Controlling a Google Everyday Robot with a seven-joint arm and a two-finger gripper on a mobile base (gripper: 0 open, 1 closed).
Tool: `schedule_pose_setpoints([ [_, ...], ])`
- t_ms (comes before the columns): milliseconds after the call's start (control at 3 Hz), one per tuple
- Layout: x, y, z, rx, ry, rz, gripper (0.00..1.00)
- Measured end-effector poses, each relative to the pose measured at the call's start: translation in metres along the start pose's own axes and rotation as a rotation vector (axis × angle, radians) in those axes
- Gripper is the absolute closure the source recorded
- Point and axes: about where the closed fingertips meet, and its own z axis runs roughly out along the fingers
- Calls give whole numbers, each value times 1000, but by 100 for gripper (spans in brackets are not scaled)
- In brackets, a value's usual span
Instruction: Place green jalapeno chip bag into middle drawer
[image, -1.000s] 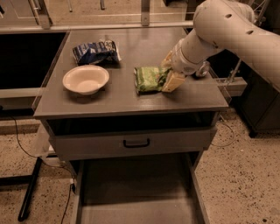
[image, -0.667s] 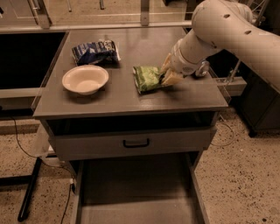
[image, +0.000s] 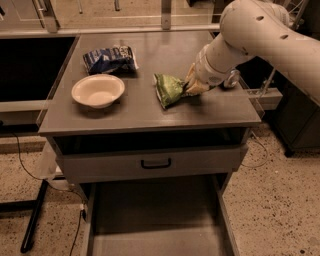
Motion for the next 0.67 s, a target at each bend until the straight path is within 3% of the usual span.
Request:
schedule_pose_setpoints([
  [333,0,0,0,0,0,0,100],
  [667,-1,10,-22,13,-63,42,100],
])
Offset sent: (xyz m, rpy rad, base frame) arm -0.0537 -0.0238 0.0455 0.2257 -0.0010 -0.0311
